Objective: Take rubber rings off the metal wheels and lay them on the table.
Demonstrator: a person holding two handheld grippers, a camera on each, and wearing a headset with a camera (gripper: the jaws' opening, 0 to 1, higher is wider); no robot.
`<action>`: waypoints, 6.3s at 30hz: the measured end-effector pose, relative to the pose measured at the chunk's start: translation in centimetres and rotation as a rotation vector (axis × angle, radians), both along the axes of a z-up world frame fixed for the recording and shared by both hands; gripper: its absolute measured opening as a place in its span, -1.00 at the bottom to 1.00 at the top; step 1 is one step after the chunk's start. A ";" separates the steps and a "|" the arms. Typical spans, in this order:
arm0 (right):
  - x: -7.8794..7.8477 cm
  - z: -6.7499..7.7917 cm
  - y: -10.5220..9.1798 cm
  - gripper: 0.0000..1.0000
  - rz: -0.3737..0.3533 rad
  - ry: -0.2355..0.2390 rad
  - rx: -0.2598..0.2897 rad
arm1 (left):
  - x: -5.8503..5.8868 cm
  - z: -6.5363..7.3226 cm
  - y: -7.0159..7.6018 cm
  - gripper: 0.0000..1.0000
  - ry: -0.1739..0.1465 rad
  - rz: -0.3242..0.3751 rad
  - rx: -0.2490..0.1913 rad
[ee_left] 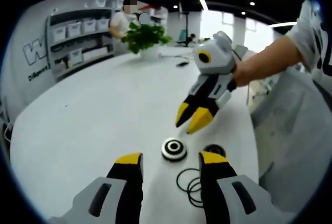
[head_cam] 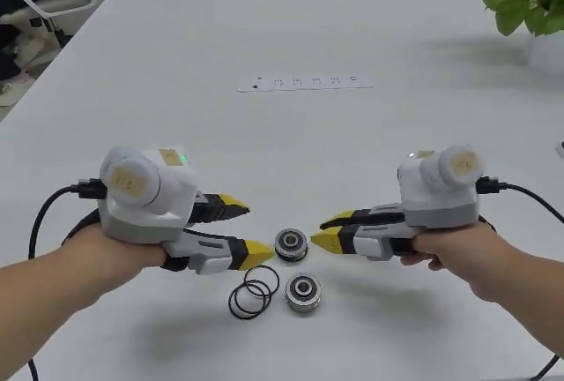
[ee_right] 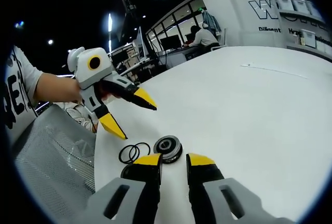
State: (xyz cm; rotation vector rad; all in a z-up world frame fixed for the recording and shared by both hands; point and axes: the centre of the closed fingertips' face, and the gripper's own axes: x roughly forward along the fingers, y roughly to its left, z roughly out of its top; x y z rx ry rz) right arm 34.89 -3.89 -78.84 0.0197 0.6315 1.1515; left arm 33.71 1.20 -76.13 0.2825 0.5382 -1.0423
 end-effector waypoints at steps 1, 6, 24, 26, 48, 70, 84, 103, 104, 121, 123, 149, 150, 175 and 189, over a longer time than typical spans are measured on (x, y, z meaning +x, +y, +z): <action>-0.1 -0.2 0.0 -0.69 0.005 -0.001 -0.005 | 0.0 -0.1 -0.1 -0.13 0.004 -0.002 0.001; -0.5 -1.0 0.4 -0.70 0.040 -0.010 -0.031 | 0.0 -0.9 -0.7 -0.20 0.023 -0.010 0.009; -0.5 -2.0 1.0 -0.76 0.076 -0.039 -0.061 | 0.4 -2.5 -2.4 -0.43 0.054 -0.041 0.017; -0.4 -2.0 1.0 -0.76 0.077 -0.041 -0.061 | 0.4 -2.6 -2.5 -0.48 0.056 -0.041 0.016; -0.6 -2.0 1.7 -0.74 0.140 -0.110 -0.085 | 1.3 -3.2 -3.0 -0.72 0.028 -0.015 0.051; -0.2 -1.9 1.0 -1.00 -0.010 0.057 -0.015 | 1.2 -3.3 -3.1 -0.74 0.015 0.018 0.059; 0.3 -0.6 0.6 -1.00 -0.124 0.160 0.121 | 1.2 -3.3 -3.3 -0.75 -0.002 0.022 0.080; -0.4 0.1 1.2 -1.00 -0.093 0.151 0.110 | 1.2 -3.3 -3.3 -0.76 -0.011 0.028 0.096; -0.4 0.1 1.3 -1.00 -0.092 0.150 0.109 | 1.2 -3.3 -3.3 -0.76 -0.011 0.029 0.098; -0.4 0.5 2.0 -1.00 -0.057 0.144 0.138 | 1.2 -3.4 -3.3 -0.76 -0.009 0.033 0.100; -0.3 0.5 2.1 -1.00 -0.057 0.149 0.146 | 1.2 -3.3 -3.3 -0.76 -0.007 0.033 0.099; 0.1 -0.1 1.1 -1.00 -0.115 0.196 0.159 | 0.3 -3.2 -3.6 -0.51 0.004 0.008 0.061; 0.1 -0.1 1.1 -1.00 -0.114 0.197 0.160 | 0.1 -3.1 -3.6 -0.46 0.003 0.003 0.061; -0.5 2.0 3.2 -1.00 -0.073 0.226 0.234 | -1.8 1.5 0.2 -0.05 -0.059 0.003 -0.034; -2.7 1.8 5.9 -1.00 0.030 0.236 0.184 | -3.4 2.7 2.1 0.04 -0.089 0.011 -0.021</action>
